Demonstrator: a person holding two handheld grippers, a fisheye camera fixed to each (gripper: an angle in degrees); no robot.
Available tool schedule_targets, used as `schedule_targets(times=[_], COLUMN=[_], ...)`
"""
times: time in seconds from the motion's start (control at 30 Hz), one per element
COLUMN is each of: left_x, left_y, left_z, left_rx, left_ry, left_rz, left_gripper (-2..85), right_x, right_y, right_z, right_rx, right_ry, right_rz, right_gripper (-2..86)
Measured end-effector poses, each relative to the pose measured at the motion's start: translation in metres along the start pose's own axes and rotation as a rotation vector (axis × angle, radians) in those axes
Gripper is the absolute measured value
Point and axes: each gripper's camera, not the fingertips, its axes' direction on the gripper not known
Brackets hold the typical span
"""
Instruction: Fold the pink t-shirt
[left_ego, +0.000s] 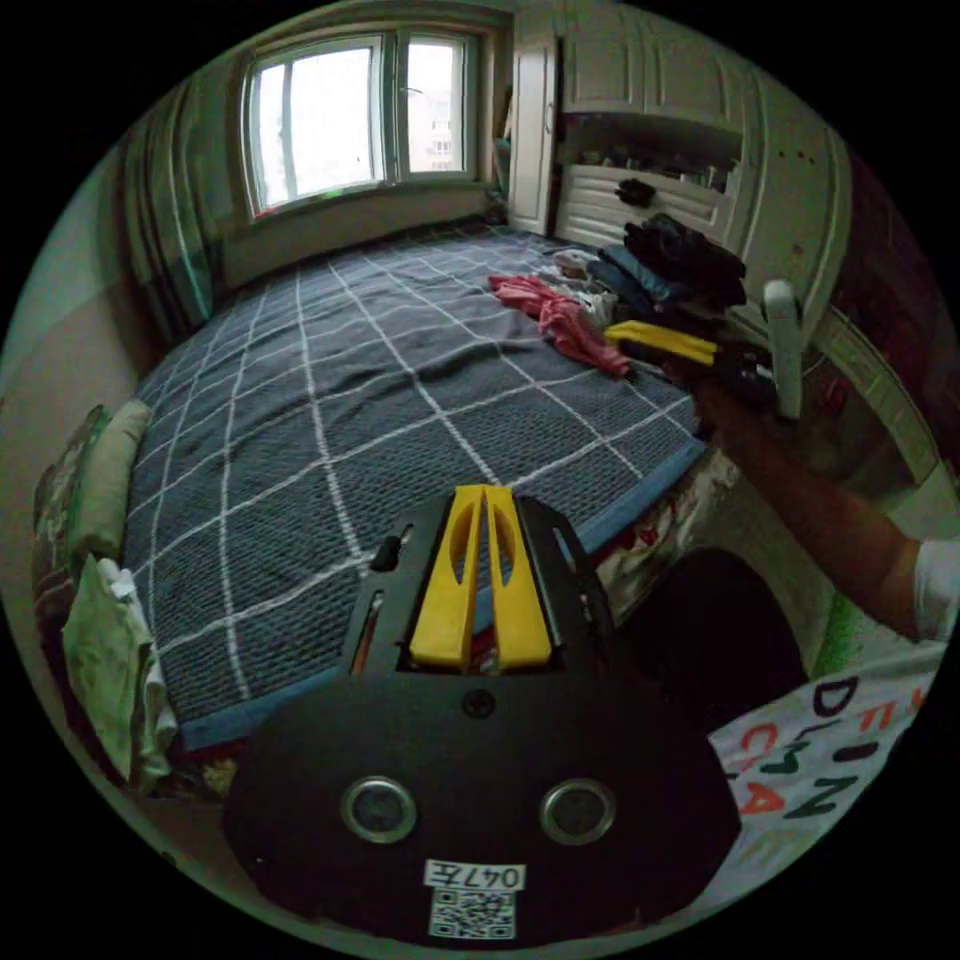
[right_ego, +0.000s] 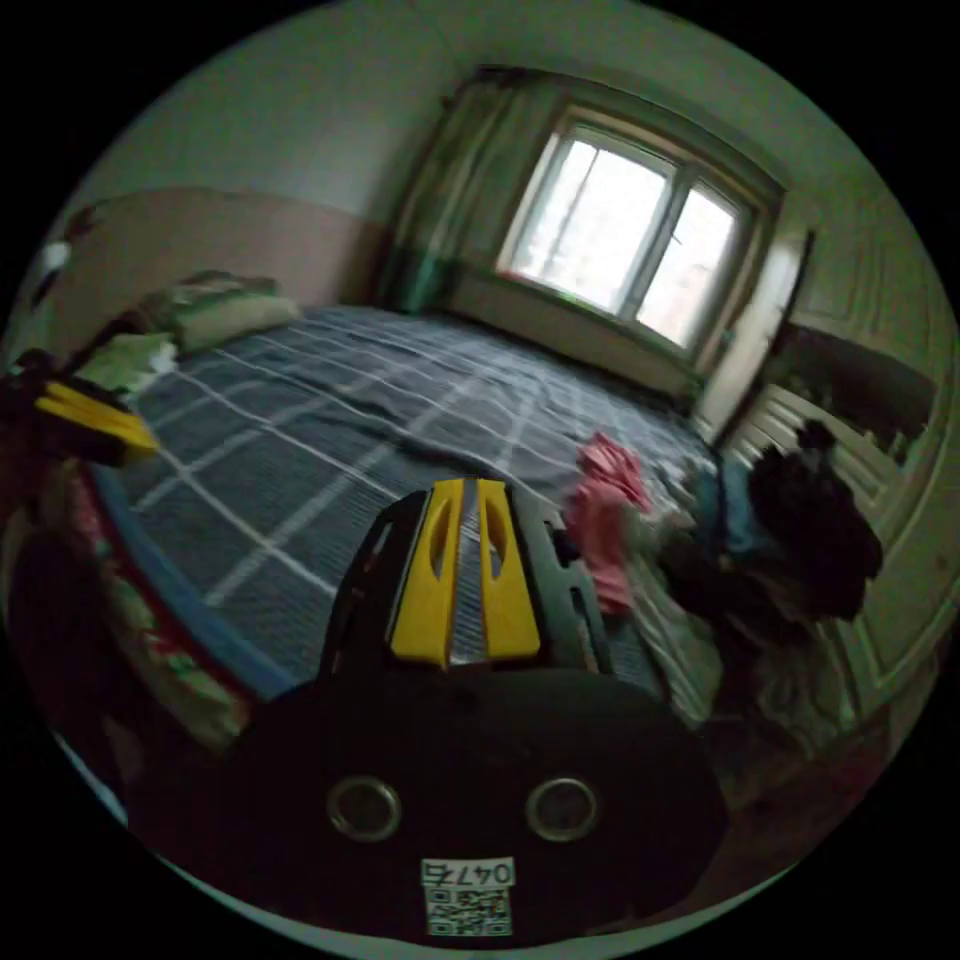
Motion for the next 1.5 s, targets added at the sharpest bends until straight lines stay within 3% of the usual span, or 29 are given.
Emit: schedule_targets(times=[0.13, 0.27, 0.4, 0.5, 0.6, 0.8, 0.83, 0.9, 1.0, 1.17, 1.33, 1.5], left_x=[0.021, 0.034, 0.041, 0.043, 0.048, 0.075, 0.079, 0.088, 0.078, 0.033, 0.003, -0.051], left_y=[-0.024, -0.054, -0.113, -0.183, -0.248, -0.283, -0.282, -0.271, -0.258, -0.221, -0.137, -0.061], left_z=[0.053, 0.105, 0.146, 0.183, 0.237, 0.34, 0.347, 0.362, 0.347, 0.268, 0.197, 0.155], left_rx=[-0.081, -0.123, -0.024, 0.0, -0.108, -0.361, -0.384, -0.404, -0.33, -0.165, -0.269, -0.398], left_ry=[0.019, -0.019, 0.093, 0.231, 0.387, 0.426, 0.422, 0.377, 0.327, 0.257, 0.043, -0.081], left_rz=[0.017, 0.051, 0.061, 0.038, -0.008, -0.134, -0.13, -0.109, -0.102, -0.082, 0.063, -0.006], left_gripper=[-0.7, -0.4, 2.5, 6.7, 8.9, 12.7, 12.5, 3.4, 1.8, 1.3, 1.7, 3.0], right_x=[0.113, 0.178, 0.225, 0.248, 0.253, 0.221, 0.217, 0.213, 0.215, 0.223, 0.159, 0.052], right_y=[0.036, 0.049, 0.057, 0.062, 0.07, 0.091, 0.094, 0.095, 0.095, 0.057, 0.008, -0.01], right_z=[0.064, 0.117, 0.134, 0.111, 0.065, -0.013, -0.024, -0.039, -0.062, -0.124, -0.177, -0.214], right_rx=[-0.198, -0.37, -0.439, -0.374, -0.261, -0.192, -0.184, -0.183, -0.191, -0.096, -0.112, -0.059], right_ry=[0.16, 0.184, 0.17, 0.068, -0.022, -0.088, -0.108, -0.137, -0.138, -0.448, -0.907, -1.028], right_rz=[0.005, -0.034, -0.009, 0.034, 0.028, -0.095, -0.098, -0.1, -0.094, -0.003, -0.098, -0.35], right_gripper=[3.8, 7.1, 3.8, 0.7, 0.1, 0.1, 0.1, 0.1, 0.1, 1.5, 4.3, 6.0])
